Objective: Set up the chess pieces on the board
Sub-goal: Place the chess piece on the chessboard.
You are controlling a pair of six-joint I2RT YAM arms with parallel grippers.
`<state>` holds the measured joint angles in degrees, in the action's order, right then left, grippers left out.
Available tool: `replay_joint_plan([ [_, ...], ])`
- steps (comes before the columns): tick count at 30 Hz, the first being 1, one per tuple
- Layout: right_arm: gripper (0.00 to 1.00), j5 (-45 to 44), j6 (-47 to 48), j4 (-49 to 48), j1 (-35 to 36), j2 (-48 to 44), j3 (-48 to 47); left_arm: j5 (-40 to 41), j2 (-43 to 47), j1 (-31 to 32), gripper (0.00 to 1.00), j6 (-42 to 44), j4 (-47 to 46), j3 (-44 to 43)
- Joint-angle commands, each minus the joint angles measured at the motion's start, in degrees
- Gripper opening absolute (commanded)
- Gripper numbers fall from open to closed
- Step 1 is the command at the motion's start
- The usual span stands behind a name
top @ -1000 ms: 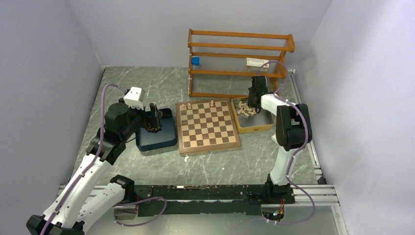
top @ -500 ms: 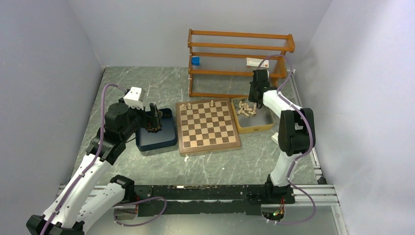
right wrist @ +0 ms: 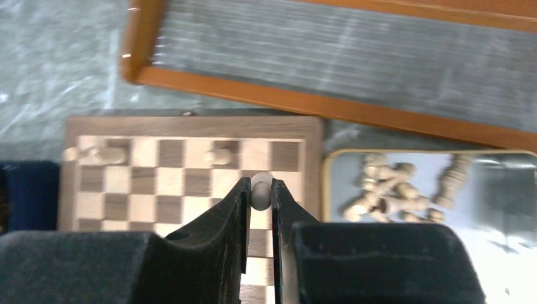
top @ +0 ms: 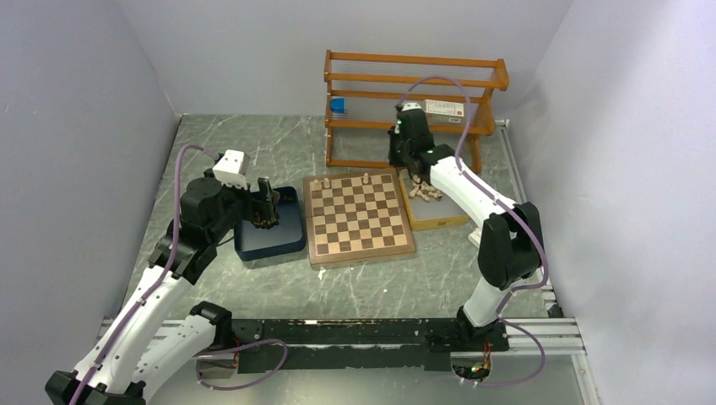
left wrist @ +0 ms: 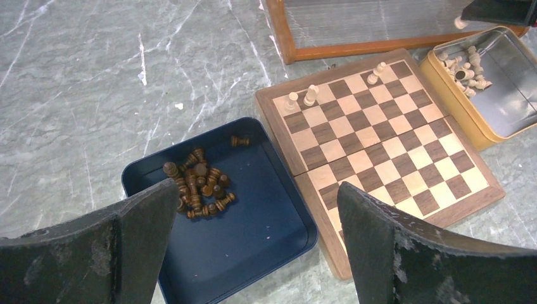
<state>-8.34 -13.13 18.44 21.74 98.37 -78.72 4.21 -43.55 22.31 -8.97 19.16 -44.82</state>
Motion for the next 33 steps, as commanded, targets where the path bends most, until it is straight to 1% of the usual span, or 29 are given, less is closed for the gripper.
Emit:
replay_joint_plan([
  [1,0.12,0.35,-2.05,-0.51,5.71,-0.96,-2.36,1.41,1.15,0.29,1.00,0.36,-0.06,-1.12],
  [7,0.12,-2.09,-3.34,1.30,14.20,4.21,-7.37,1.28,1.36,0.28,1.00,0.67,0.11,-1.19],
  [11,0.12,-3.21,-3.53,1.44,18.63,7.05,-9.23,1.20,2.25,0.28,1.00,0.96,0.20,-1.19],
  [18,0.12,-4.01,-3.14,3.23,23.82,13.36,-13.54,1.54,2.50,0.28,1.00,0.89,0.28,-1.24],
  [29,0.12,-5.95,-3.12,9.94,27.15,26.30,-25.89,2.16,2.55,0.30,1.00,0.76,0.44,-1.40],
  [33,0.12,-6.48,-3.02,10.51,27.22,28.35,-27.57,2.08,2.57,0.28,1.00,0.74,0.36,-1.41],
])
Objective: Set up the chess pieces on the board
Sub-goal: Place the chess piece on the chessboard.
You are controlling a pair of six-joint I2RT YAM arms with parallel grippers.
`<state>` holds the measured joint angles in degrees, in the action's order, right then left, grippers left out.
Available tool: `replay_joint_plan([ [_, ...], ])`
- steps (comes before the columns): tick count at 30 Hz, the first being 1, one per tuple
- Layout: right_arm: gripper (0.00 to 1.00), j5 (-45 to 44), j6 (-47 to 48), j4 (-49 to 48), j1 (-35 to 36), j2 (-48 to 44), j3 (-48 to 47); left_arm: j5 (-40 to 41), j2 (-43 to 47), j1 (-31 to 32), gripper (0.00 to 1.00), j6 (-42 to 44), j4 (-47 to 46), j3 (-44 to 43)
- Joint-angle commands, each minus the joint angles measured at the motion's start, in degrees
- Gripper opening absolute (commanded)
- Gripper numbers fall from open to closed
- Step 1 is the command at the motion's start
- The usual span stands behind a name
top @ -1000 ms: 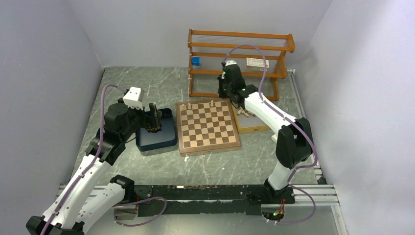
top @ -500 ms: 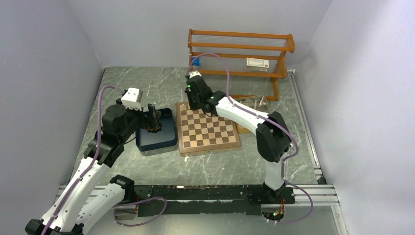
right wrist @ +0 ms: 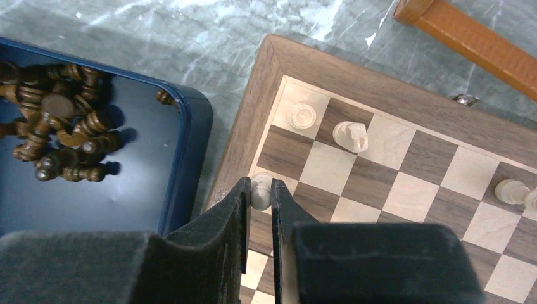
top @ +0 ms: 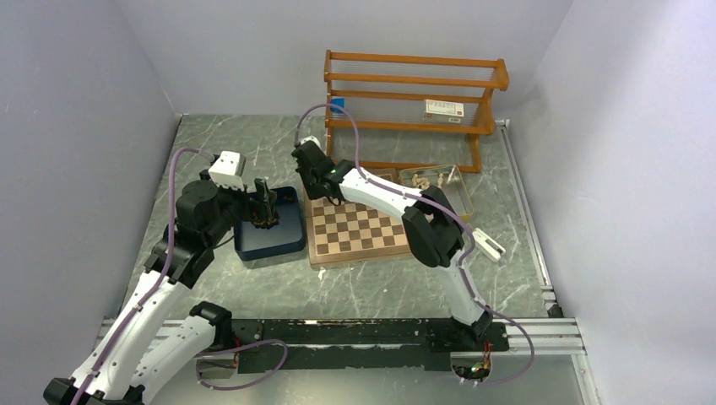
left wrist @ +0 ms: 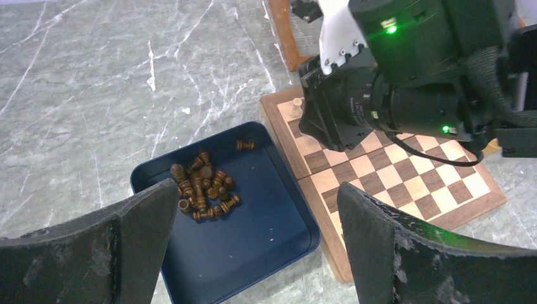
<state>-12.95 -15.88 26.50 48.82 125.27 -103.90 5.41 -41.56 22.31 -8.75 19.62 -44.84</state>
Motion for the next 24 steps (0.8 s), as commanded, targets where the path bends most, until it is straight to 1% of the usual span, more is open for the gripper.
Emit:
replay_joint_plan([
  [1,0.12,-2.00,-0.22,2.66,0.14,1.68,-2.55,0.85,0.60,0.28,1.00,0.57,-0.10,-1.39],
  [24,0.15,-3.72,-1.49,4.61,-0.05,7.06,-7.62,0.46,1.04,0.29,1.00,0.60,-0.10,-1.22],
])
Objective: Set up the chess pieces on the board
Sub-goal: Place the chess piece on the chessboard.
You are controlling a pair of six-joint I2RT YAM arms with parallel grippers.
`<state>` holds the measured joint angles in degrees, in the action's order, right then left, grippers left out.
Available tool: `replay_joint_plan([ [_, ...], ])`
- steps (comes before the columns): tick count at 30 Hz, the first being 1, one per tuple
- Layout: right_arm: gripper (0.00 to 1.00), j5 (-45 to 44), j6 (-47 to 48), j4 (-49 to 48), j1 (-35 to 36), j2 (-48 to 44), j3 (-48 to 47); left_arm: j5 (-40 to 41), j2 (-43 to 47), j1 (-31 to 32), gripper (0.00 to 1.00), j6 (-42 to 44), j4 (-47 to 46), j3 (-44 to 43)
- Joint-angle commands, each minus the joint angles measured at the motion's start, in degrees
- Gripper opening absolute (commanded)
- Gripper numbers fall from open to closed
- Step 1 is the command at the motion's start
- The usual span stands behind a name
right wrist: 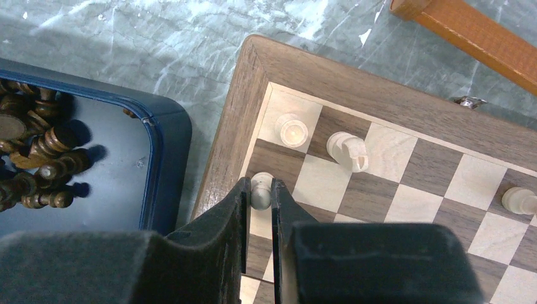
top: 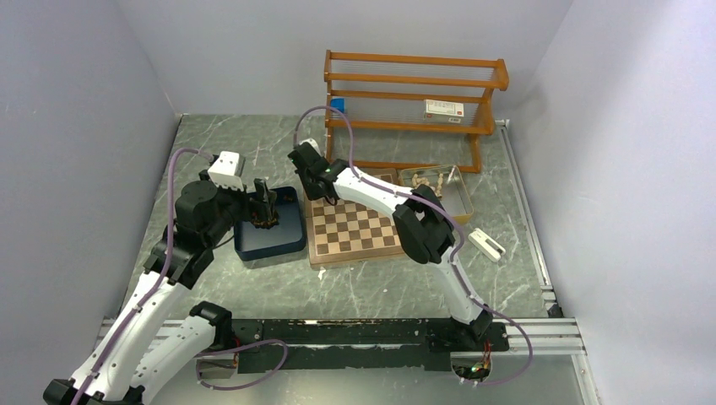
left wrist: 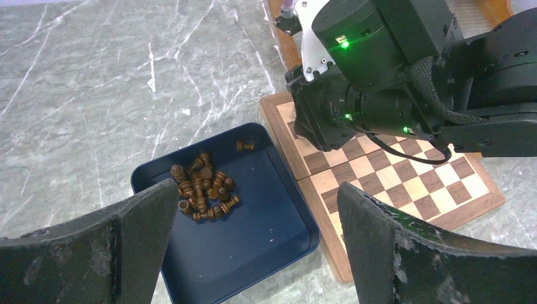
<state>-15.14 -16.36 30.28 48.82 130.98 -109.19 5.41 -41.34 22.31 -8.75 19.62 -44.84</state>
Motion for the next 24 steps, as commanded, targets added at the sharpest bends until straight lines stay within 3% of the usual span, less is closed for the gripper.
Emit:
replay_joint_plan([
  [1,0.15,-1.53,-1.08,0.90,-0.04,1.45,-2.34,0.51,0.87,0.28,1.00,0.58,-0.12,-1.22],
  [24,0.16,-0.51,-2.67,0.74,-1.51,3.29,-2.87,0.46,0.91,0.28,1.00,0.71,-0.18,-1.13],
])
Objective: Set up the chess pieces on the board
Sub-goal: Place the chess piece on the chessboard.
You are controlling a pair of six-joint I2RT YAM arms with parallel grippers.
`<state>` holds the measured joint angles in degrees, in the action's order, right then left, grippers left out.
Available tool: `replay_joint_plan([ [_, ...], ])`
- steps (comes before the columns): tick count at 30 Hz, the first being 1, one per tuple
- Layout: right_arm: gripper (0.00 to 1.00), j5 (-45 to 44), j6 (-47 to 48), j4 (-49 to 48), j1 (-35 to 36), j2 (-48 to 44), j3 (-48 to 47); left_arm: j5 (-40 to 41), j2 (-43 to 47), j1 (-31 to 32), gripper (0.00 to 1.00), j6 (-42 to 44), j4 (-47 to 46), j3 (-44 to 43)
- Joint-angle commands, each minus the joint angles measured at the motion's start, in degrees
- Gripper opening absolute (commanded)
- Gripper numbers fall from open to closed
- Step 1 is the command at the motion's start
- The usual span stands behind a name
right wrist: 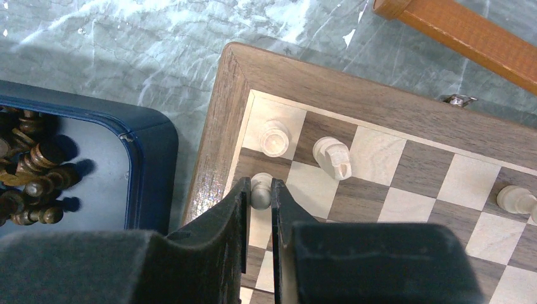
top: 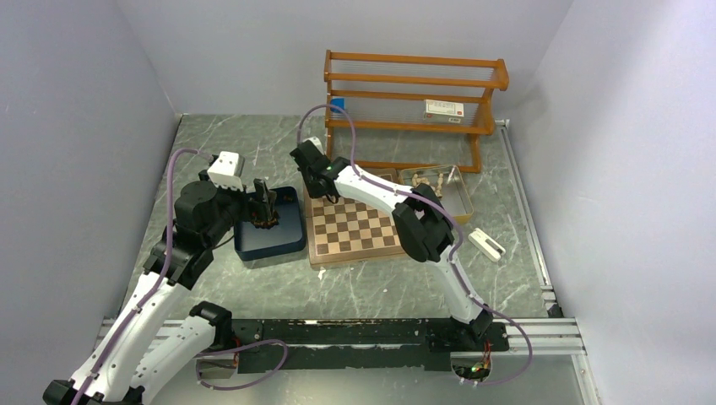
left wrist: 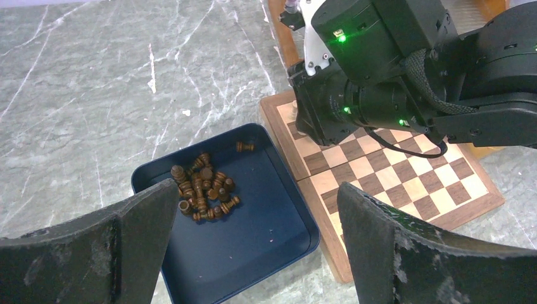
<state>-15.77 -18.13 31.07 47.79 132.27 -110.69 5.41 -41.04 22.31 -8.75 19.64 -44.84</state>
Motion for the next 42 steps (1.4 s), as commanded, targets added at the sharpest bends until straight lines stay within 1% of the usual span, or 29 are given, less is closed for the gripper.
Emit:
replay_joint_plan([
  [1,0.16,0.19,-0.94,-0.06,-0.51,2.03,-1.37,0.48,0.54,0.28,1.00,0.68,-0.21,-1.13],
  [9,0.17,0.36,-1.03,0.05,-0.59,2.59,-1.59,0.38,0.61,0.28,1.00,0.70,-0.21,-1.13],
  [21,0.21,0.74,-1.17,1.23,-0.68,2.61,-2.54,0.23,0.72,0.28,1.00,0.74,-0.26,-1.13],
  [28,0.26,0.66,-1.14,1.72,-0.68,2.45,-3.24,0.05,0.66,0.33,1.00,0.67,-0.30,-1.13],
  [36,0.29,0.91,-1.13,2.58,-0.68,1.91,-4.17,-0.05,0.54,0.37,1.00,0.67,-0.39,-1.13],
  [42,0.34,0.97,-1.55,4.08,-0.68,-0.75,-3.40,0.00,0.60,0.37,1.00,0.72,-0.39,-1.06],
])
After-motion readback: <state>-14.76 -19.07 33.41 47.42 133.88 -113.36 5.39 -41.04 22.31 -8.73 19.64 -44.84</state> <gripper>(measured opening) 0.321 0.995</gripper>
